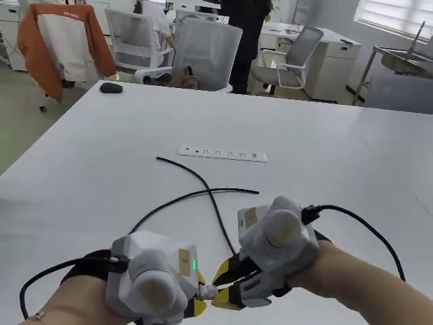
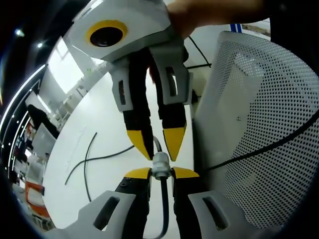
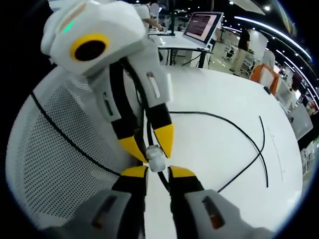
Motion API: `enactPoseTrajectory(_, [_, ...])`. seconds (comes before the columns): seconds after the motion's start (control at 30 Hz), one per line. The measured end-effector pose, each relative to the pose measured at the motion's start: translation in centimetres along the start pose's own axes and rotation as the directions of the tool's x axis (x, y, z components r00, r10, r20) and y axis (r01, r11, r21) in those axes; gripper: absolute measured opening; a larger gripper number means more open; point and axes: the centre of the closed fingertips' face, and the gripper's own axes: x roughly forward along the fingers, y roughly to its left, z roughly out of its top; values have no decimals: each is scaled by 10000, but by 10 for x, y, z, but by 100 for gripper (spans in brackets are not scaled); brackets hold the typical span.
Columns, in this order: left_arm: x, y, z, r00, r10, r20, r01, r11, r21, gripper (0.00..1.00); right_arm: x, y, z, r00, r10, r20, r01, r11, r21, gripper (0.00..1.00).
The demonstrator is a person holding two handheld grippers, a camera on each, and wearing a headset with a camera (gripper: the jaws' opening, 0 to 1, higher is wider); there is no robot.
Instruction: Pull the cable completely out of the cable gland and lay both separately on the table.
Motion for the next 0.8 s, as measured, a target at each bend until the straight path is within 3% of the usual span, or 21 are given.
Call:
enactPoseTrajectory(0.13, [1, -1, 4, 9998, -85, 172, 78, 9992, 395, 17, 0, 6, 3, 9934, 1123, 227, -1131, 9929, 360, 14])
enactPoseTrajectory(0.27, [2, 0, 6, 9998, -60, 181, 50, 9984, 571, 17, -2, 5, 2, 9873, 1588, 20, -1588, 9864, 430, 13])
enactPoseTrajectory(0.33, [3, 2, 6, 9998, -40, 197, 31, 9988, 496, 17, -2, 5, 2, 9873, 1580, -158, -1577, 9873, 183, 12])
enactPoseTrajectory(0.43, [3, 1, 5, 9994, -213, 269, 213, 9998, 2, 17, -1, 8, 3, 9881, 1482, -416, -1483, 9889, 15, 12])
enactPoseTrajectory(0.5, [2, 5, 3, 9993, -154, 341, 169, 9988, -466, 17, -1, 4, 5, 9935, 964, -611, -993, 9940, -466, 11])
enactPoseTrajectory(0.53, [-6, -4, 9, 9992, -122, 393, 144, 9983, -563, 17, -2, 5, 6, 9946, 798, -671, -836, 9949, -561, 11])
enactPoseTrajectory(0.57, [-13, -11, 14, 9985, -148, 531, 199, 9951, -969, 17, -3, 3, 7, 9950, 566, -827, -631, 9949, -785, 11])
enactPoseTrajectory(0.8, [-19, -13, 17, 9954, -371, 884, 551, 9761, -2105, 17, -5, 4, 8, 9931, -570, -1023, 370, 9814, -1884, 10])
